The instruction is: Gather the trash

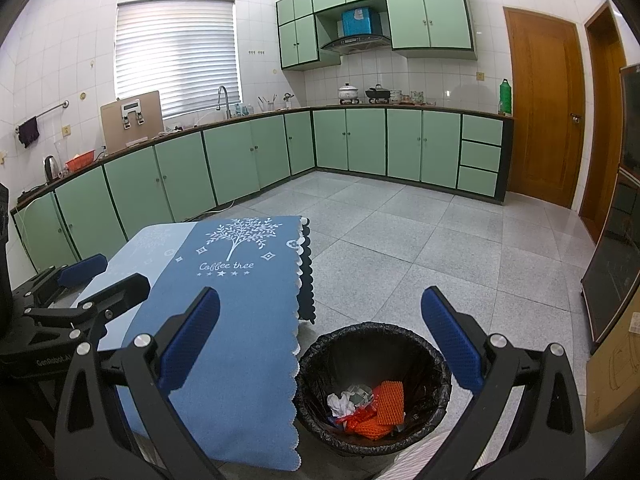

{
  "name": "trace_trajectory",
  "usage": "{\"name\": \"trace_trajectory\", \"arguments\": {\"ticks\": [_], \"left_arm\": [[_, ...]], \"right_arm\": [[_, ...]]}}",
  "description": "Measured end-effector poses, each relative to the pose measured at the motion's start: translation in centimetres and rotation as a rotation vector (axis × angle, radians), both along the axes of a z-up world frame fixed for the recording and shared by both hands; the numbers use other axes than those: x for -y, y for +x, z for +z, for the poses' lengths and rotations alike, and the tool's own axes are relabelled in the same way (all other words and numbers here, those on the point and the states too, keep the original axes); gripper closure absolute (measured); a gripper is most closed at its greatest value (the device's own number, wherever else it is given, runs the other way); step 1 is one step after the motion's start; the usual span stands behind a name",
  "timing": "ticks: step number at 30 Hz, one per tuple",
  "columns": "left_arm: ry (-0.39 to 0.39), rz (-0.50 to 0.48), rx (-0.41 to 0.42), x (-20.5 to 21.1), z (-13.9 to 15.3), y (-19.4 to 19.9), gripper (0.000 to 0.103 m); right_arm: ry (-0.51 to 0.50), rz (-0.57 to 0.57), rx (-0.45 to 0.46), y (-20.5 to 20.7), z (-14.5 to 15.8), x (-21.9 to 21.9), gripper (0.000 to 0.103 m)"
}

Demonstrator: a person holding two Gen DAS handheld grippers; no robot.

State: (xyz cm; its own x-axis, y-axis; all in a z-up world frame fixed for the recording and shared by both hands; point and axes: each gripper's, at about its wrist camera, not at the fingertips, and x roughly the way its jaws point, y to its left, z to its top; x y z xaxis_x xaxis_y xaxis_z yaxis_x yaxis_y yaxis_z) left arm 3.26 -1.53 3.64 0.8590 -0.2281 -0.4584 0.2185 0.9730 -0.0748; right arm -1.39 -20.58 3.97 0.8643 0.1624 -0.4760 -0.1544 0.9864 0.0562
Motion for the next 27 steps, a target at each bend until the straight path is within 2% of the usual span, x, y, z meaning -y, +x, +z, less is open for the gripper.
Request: {"name": "trace_trajectory", "arguments": {"ticks": [27], "left_arm": [[0.003, -0.008, -0.002, 0.16, 0.02, 0.21, 0.006]], "right_arm": [[0.001, -0.003, -0.003, -0.04, -0.10, 0.16, 0.005]]}}
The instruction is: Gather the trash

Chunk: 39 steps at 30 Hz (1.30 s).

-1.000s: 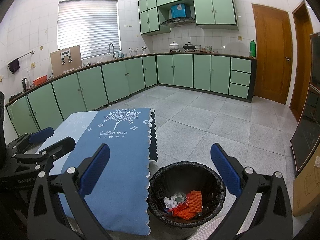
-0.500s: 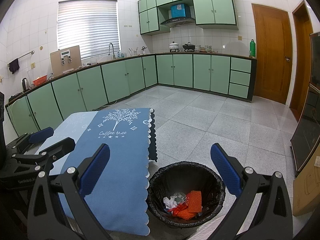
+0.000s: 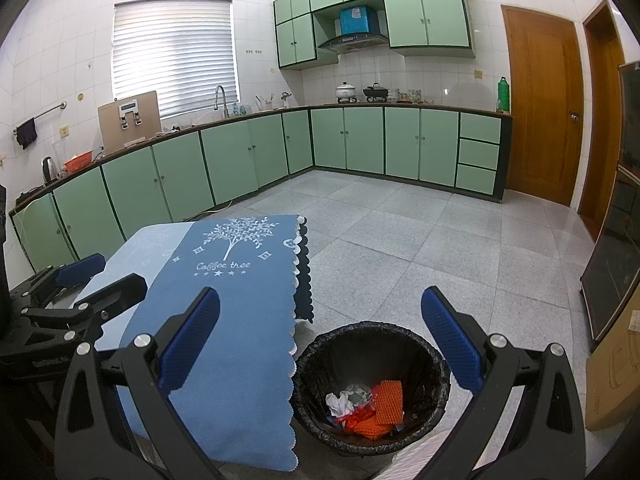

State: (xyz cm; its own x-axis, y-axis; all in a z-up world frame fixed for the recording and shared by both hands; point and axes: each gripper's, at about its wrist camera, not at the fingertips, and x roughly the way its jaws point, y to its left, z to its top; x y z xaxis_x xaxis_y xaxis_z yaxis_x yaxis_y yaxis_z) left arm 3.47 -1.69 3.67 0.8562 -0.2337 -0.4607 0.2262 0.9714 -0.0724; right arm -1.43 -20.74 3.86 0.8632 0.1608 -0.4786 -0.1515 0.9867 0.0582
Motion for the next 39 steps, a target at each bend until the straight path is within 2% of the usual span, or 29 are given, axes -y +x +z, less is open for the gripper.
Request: {"name": "trace_trajectory", "arguments": {"ticks": [39], "left_arm": [[0.002, 0.007, -0.016, 0.1, -0.1, 0.1, 0.006]], "right_arm": [[0.004, -0.005, -0.007, 0.0, -1.3, -0.1, 0.005]]}}
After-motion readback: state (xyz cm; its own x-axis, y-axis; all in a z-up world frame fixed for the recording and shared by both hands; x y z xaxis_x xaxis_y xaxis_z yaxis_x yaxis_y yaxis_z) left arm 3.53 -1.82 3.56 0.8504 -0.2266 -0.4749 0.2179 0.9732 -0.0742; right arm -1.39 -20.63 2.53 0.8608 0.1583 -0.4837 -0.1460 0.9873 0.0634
